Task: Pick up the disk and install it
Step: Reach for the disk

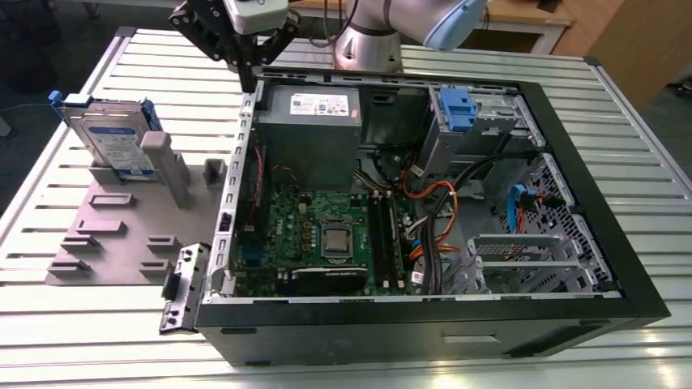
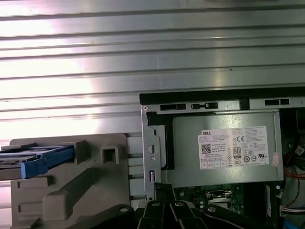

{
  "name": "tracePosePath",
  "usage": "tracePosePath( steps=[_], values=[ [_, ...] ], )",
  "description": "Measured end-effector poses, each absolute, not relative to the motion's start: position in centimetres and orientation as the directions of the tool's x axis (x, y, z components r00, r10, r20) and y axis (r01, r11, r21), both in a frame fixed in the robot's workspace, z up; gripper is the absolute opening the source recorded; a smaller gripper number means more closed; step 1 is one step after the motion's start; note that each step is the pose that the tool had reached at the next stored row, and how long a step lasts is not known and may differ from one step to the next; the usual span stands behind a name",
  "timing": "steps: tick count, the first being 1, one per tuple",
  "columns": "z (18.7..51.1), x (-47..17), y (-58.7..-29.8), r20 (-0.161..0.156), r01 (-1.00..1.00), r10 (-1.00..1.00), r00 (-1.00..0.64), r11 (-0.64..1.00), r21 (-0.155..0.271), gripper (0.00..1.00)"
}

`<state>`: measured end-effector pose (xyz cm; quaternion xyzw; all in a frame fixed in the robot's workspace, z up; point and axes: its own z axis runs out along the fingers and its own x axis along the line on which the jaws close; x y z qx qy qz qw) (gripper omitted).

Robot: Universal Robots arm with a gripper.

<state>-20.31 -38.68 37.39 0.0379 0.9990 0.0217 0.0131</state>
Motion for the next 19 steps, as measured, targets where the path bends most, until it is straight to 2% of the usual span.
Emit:
tracePosePath(
  steps=[19],
  values=[
    [36.9, -22.5, -38.4, -0.024, 0.075, 0.076, -0.997, 0.996, 0.044, 0.11]
  ],
)
